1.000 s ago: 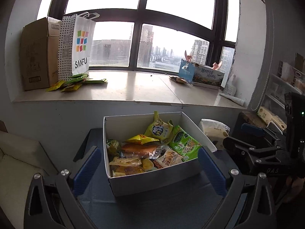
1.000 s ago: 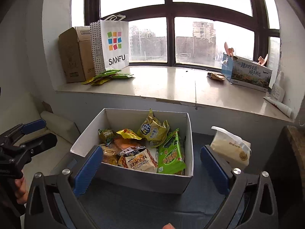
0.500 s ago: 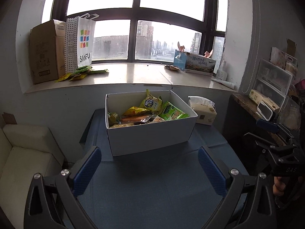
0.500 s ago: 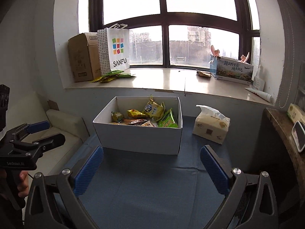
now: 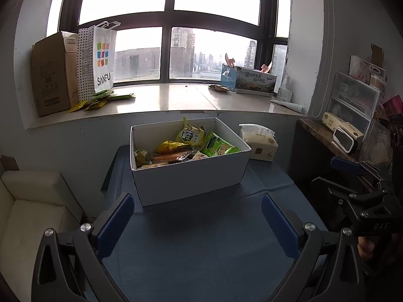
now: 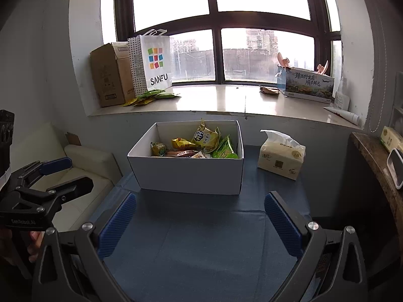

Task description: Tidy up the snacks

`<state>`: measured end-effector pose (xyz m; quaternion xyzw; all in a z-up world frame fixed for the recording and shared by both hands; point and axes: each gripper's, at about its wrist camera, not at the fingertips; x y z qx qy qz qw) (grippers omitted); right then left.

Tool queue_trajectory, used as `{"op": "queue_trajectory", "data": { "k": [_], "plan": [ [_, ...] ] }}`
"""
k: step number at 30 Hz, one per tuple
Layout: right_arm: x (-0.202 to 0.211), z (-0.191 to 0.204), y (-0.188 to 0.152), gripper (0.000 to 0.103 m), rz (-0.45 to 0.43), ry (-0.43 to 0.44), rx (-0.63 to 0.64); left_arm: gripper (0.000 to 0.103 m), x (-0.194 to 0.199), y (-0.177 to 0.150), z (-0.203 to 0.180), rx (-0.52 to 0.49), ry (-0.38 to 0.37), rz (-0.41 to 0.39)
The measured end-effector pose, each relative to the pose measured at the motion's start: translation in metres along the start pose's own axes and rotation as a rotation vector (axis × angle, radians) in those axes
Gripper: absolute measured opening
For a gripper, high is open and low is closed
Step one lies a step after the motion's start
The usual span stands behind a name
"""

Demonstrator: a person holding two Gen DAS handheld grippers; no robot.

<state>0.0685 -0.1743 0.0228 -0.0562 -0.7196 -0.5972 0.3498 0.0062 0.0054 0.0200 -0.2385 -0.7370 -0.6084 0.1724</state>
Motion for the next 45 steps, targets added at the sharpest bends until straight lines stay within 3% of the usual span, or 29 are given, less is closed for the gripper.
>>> {"op": "queue_trajectory", "data": {
  "k": [45],
  "plan": [
    [0.0018,0.0086,-0.0012,0.103,0.002,0.013,0.031,0.103,-0.0030,-0.0027,0.0020,0.003,-0.016,0.019]
  ]
}}
Point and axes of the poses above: each gripper's, at about its wrist camera, not at the fingertips, and x roughly against the way its jaws point, z to its left, y to its top, and after that the axes turned 11 degrees about -y, right-handed
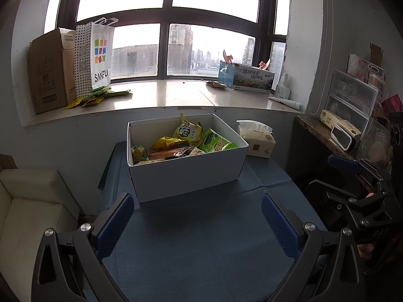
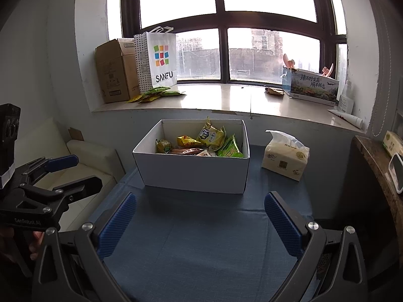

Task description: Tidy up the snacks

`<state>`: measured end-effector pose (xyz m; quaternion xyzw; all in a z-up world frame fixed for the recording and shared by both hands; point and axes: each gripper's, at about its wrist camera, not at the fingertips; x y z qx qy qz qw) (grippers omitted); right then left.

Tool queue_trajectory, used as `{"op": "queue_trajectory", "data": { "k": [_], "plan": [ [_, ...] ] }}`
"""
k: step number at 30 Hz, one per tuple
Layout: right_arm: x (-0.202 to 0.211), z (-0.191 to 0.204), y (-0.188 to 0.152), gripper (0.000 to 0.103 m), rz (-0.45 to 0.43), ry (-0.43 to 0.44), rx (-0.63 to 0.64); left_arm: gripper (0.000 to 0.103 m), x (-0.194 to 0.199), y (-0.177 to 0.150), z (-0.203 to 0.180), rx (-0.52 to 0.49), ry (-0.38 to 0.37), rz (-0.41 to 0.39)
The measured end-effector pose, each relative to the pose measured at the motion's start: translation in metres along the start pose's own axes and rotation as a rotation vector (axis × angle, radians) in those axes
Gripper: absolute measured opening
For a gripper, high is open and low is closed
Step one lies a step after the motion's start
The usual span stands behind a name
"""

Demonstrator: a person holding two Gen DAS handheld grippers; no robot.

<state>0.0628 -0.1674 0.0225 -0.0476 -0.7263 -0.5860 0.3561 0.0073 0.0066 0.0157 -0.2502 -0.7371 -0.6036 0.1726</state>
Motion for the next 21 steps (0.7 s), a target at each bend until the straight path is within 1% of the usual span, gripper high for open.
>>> {"op": "queue_trajectory", "data": {
  "k": [21],
  "plan": [
    [0.0007,0.0009,0.0003,0.103,0.004,-0.009,-0.007,0.103,0.0002,-0.0006,0.0000,-0.004,-0.003,0.004]
  ]
}}
Point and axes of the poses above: each gripper's, at about its wrist camera, not at the fingertips, and x roughly against the way its jaws point, z to its left, y to its top, and after that the axes turned 11 degrees about -y, right-handed
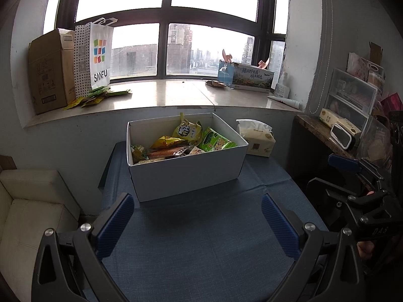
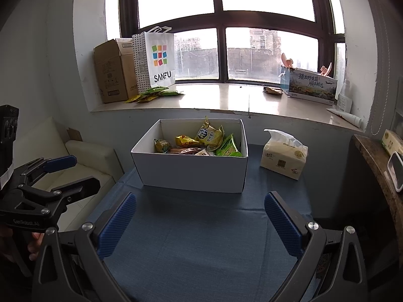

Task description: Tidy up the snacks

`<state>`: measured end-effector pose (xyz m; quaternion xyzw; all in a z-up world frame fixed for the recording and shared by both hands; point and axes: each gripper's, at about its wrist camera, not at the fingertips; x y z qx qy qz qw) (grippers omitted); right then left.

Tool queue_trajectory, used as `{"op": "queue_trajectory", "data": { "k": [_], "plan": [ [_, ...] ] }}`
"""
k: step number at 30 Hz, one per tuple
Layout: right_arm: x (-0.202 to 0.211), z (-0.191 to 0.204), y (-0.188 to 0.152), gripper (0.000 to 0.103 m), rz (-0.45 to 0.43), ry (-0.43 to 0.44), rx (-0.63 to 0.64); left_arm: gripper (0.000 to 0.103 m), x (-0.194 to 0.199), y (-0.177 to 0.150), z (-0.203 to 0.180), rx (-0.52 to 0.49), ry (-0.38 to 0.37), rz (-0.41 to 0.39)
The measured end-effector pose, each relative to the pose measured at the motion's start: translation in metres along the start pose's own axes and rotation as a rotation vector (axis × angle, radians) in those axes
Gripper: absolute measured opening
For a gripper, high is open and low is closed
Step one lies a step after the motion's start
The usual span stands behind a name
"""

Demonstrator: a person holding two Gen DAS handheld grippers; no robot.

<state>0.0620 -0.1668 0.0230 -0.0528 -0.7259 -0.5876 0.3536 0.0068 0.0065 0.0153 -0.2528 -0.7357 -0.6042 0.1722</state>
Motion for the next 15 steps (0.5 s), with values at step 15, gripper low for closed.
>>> {"op": "queue_trajectory", "data": {
  "k": [15],
  "plan": [
    [-0.0002,0.0026,-0.0013,0.103,0.006,0.003,0.010,0.103,-0.0007,-0.0011,-0.0001,-0.009,0.008,0.005]
  ]
}}
Point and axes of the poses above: each gripper's, at about its wrist camera, not at the fingertips, and x roughly against the way its jaws point, z to its left, y to its top, and after that the axes turned 11 degrees about -y, right-handed
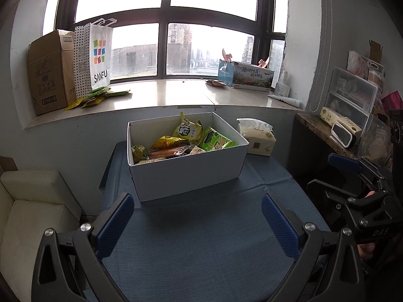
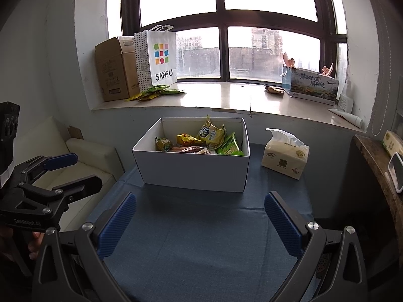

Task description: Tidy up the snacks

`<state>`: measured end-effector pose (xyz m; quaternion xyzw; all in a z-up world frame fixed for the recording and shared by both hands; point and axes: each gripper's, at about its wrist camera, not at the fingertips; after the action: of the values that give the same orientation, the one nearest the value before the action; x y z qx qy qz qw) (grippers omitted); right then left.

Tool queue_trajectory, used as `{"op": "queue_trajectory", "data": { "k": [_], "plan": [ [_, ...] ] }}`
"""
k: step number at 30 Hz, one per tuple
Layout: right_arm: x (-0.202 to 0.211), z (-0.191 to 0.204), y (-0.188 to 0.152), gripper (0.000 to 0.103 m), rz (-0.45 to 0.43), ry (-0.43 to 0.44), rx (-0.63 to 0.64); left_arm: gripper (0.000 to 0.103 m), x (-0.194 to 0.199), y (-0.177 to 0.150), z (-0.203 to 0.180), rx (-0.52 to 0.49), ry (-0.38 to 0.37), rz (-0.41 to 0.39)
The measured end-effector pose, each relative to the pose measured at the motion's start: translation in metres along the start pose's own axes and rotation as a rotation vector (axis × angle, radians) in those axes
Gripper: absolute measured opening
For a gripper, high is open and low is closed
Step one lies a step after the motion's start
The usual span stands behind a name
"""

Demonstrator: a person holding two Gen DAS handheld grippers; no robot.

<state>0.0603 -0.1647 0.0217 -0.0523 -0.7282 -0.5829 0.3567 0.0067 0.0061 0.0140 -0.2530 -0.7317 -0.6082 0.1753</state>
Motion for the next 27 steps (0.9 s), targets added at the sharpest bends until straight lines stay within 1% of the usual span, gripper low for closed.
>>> {"op": "queue_trajectory", "data": {
  "k": [27],
  "plan": [
    [-0.0005,0.0008,-0.0005,0.103,0.000,0.002,0.004,0.103,-0.0004,-0.0010,-0.0002,-0.006,0.009,0.007]
  ]
}}
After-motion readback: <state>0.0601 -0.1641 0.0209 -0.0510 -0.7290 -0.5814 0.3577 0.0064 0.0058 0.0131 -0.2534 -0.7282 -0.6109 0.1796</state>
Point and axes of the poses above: each gripper's, at about its wrist camera, not at the fingertips, and x roughly against the way its jaws point, z to its left, y to its top, and after that the axes turned 11 degrees about -y, right-handed
